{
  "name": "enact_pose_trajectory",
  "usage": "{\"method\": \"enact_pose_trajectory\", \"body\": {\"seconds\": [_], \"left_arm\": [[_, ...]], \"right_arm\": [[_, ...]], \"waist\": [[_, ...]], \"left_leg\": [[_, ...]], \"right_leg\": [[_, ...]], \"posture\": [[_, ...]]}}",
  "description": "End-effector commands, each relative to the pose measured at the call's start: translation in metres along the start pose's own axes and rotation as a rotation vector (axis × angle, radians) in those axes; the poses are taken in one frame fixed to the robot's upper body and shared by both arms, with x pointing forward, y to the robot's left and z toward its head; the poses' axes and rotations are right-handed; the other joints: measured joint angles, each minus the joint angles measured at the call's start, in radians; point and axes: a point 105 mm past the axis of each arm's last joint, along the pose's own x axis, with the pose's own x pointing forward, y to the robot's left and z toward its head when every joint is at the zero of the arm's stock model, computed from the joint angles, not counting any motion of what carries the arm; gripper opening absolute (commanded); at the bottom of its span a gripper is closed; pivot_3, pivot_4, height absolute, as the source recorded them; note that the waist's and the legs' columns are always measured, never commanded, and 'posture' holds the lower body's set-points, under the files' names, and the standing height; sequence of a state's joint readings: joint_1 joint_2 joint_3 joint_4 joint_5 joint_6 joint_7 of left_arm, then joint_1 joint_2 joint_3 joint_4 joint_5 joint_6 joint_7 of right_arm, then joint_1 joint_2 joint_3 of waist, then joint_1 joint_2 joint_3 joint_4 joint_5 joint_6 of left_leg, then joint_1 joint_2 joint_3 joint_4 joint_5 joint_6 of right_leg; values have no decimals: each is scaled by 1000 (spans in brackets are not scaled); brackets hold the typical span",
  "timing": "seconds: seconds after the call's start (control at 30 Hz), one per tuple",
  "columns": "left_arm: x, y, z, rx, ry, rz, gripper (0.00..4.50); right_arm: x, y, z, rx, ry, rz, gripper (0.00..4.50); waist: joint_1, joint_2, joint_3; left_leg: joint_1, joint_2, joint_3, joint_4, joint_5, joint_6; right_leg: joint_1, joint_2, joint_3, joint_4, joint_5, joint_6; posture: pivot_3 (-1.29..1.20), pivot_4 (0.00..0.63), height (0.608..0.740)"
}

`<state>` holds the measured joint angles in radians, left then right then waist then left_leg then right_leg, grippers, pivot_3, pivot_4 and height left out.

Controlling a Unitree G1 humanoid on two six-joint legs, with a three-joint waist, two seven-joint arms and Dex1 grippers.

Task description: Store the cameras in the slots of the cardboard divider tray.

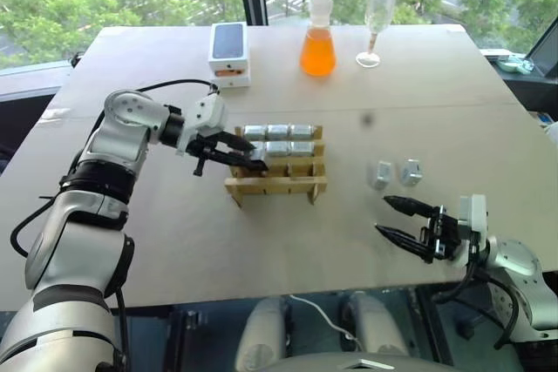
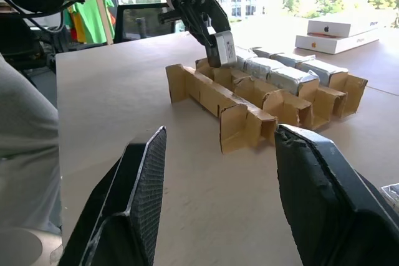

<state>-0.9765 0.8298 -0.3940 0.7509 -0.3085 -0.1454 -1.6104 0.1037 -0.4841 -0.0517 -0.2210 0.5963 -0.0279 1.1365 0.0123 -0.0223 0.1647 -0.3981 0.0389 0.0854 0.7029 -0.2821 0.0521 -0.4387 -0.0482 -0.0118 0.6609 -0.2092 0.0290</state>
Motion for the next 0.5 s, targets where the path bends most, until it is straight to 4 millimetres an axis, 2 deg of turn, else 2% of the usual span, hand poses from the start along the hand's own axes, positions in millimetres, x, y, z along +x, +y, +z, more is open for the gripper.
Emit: {"method": "enact_pose_trajectory", "body": {"seconds": [0.03,0.27,0.5], "left_arm": [[-6,-3,-4,-6,56,-22,694],[-8,-15,-12,-63,92,-83,694],[-5,-9,-16,-34,98,-58,694]], "right_arm": [[0,1,15,-58,-32,-3,2684],[-2,0,13,-54,-28,-21,2684],[-1,-2,14,-61,-28,-23,2684]], "waist": [[0,0,0],[0,-1,0],[1,-1,0]], "left_leg": [[0,0,0,0,0,0],[0,0,-1,0,0,0],[0,0,0,0,0,1]], "right_leg": [[0,0,0,0,0,0],[0,0,0,0,-2,2],[0,0,0,0,-2,2]], "posture": [[0,150,740],[0,150,740],[0,150,740]]}}
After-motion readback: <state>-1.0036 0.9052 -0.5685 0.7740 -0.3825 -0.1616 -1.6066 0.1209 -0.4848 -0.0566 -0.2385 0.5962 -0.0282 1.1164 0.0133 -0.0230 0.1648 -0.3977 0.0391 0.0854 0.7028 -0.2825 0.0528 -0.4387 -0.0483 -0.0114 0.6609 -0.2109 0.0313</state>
